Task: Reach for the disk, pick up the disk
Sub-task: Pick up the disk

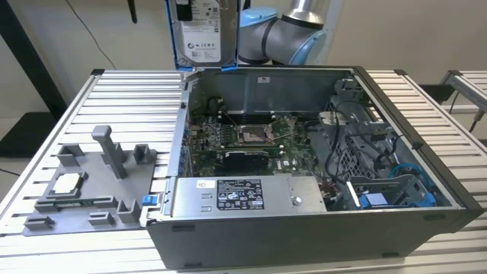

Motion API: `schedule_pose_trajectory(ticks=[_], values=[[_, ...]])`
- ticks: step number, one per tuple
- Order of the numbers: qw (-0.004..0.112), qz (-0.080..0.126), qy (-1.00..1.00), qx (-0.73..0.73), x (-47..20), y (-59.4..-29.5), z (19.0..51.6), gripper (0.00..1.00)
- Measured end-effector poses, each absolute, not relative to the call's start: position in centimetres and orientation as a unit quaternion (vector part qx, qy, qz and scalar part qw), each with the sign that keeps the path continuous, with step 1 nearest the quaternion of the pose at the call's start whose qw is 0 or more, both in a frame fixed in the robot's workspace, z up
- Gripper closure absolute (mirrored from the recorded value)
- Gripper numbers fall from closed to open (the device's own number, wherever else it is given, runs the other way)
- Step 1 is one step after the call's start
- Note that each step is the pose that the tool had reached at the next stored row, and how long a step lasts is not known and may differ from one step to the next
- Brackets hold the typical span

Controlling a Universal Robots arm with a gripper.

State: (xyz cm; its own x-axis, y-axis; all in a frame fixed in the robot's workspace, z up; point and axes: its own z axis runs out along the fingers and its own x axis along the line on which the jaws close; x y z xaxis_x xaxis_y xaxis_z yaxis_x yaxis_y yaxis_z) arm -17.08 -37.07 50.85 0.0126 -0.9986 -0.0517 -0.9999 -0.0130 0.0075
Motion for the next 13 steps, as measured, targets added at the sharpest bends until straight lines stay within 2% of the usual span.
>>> schedule_pose_trajectory(ticks=[13], values=[[0.015, 0.021, 0.702, -0.712, -15.1, -37.1, 50.7, 1.00]])
